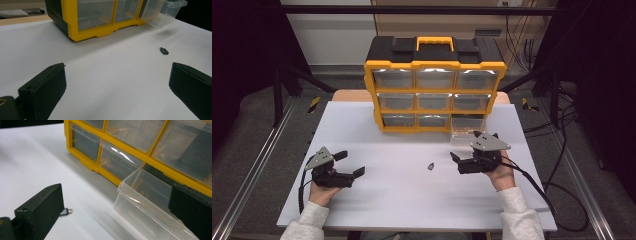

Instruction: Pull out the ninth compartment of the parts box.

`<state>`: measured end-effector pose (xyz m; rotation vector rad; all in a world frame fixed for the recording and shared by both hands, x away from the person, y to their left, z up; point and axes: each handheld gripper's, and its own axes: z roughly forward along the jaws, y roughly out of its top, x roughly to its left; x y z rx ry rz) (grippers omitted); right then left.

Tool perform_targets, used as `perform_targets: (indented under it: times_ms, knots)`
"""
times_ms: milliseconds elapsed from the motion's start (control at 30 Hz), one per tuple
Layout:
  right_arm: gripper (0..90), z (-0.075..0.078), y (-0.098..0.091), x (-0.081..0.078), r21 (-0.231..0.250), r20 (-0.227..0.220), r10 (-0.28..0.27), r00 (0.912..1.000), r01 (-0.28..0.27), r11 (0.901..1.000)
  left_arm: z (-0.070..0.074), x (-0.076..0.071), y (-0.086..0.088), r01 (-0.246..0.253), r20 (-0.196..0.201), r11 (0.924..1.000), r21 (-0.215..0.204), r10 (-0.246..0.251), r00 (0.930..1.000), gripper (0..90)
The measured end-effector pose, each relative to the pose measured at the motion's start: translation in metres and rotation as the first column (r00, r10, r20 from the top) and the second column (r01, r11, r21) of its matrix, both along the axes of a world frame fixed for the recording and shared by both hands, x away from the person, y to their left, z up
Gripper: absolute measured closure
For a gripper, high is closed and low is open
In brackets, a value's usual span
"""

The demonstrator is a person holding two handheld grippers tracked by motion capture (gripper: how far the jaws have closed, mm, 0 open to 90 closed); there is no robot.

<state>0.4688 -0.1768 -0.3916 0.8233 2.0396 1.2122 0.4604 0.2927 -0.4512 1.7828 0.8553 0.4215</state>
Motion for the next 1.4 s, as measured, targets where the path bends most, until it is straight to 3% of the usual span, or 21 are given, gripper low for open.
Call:
perform_targets:
  times_ms: [267,433,667,1200,1400]
  knots:
    - [0.5,-0.001,-0.015,-0.008,0.089,-0.015,0.002,0.9999,-0.001,0.9960,0.000,0.000,0.000,0.002,0.000,1.0000,-0.001,-0.002,1.0000,0.6]
    - [0.5,-0.007,-0.023,-0.012,0.132,-0.070,0.022,0.9973,-0.013,0.9912,0.000,0.000,0.000,0.004,-0.001,1.0000,0.004,-0.004,1.0000,0.6]
    - [0.5,-0.020,-0.032,-0.016,0.124,-0.108,0.028,0.9937,-0.014,0.9921,0.000,0.000,-0.001,0.005,-0.002,1.0000,0.004,-0.005,1.0000,0.6]
    - [0.6,-0.036,-0.058,-0.022,0.200,-0.132,0.021,0.9910,0.006,0.9797,0.003,-0.001,-0.006,0.017,0.002,0.9998,0.005,-0.017,0.9998,0.6]
    - [0.4,-0.040,-0.065,-0.023,0.198,-0.141,0.037,0.9893,-0.009,0.9801,0.003,-0.002,-0.009,0.023,0.001,0.9997,0.008,-0.023,0.9997,0.6]
